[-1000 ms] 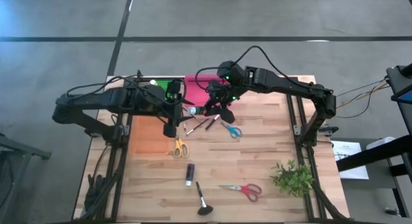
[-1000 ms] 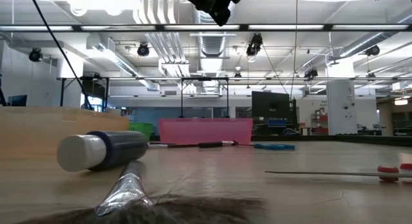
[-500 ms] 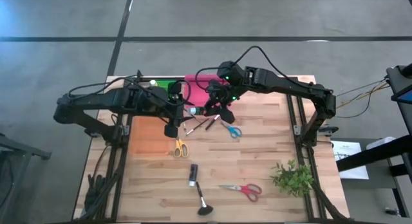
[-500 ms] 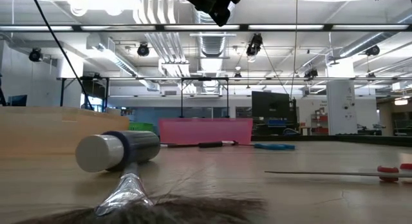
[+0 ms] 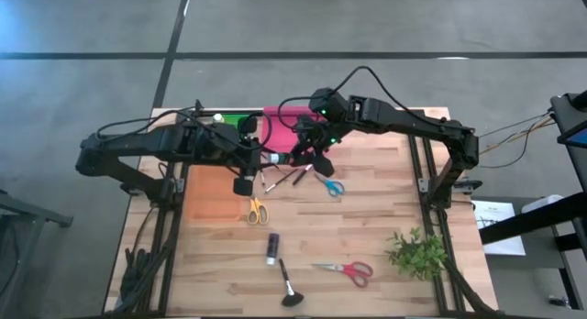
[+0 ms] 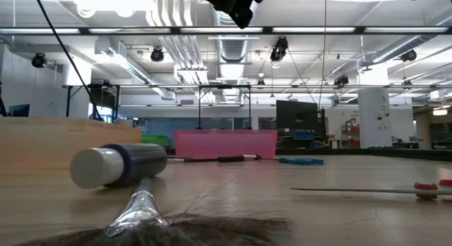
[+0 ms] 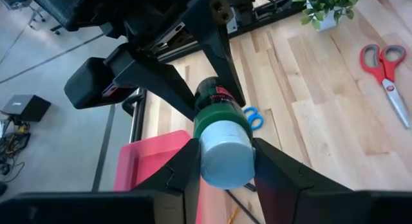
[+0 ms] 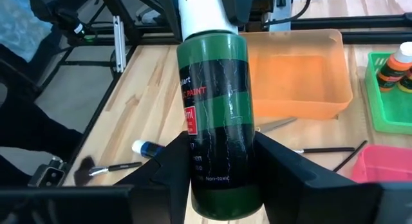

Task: Pick & Place Paint Supplies
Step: Put the green paint bottle into the green bin

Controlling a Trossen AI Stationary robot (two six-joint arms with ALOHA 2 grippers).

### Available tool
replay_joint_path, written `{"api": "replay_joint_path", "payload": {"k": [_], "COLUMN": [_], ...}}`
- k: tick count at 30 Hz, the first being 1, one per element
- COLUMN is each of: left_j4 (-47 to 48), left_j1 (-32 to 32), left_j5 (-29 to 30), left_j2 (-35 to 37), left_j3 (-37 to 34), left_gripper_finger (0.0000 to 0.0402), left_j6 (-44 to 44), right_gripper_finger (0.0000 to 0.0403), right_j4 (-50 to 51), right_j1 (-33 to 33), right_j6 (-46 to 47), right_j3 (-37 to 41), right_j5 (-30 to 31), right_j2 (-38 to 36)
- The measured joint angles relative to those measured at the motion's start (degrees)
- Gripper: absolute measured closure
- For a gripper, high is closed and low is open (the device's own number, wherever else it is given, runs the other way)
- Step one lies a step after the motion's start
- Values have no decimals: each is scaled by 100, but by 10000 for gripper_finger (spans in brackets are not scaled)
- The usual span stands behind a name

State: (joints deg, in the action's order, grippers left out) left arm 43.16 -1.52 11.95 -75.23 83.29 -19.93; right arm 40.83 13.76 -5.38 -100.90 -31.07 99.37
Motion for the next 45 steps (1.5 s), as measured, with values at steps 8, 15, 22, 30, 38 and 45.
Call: {"api": "replay_joint_path", "payload": {"k": [8, 15, 22, 30, 38, 45], "left_j4": [165, 1562, 3240, 4137, 4628, 4533], "left_j1": [0, 154, 932, 2747, 4098, 4629], "left_j5": [-21, -19, -135, -712, -819, -858], "left_j2": [13, 169, 453, -475, -1829, -2879], "left_j3": [2, 4, 191, 1100, 1843, 2355], "left_gripper_finger": [284, 284, 284, 284, 284, 284], "left_j6": [143, 601, 1148, 493, -218, -218], "right_gripper_finger": [162, 59, 35, 35, 35, 35], "right_j4": [-141, 20, 590, 597, 607, 605], "right_j1": [-8, 85, 116, 114, 114, 114], "right_j6": [296, 408, 539, 655, 692, 694], "right_j3": [-2, -4, -7, -7, -7, -4], "right_j5": [107, 114, 301, 319, 319, 319], "right_j2": [0, -41, -138, -168, -184, -184]}}
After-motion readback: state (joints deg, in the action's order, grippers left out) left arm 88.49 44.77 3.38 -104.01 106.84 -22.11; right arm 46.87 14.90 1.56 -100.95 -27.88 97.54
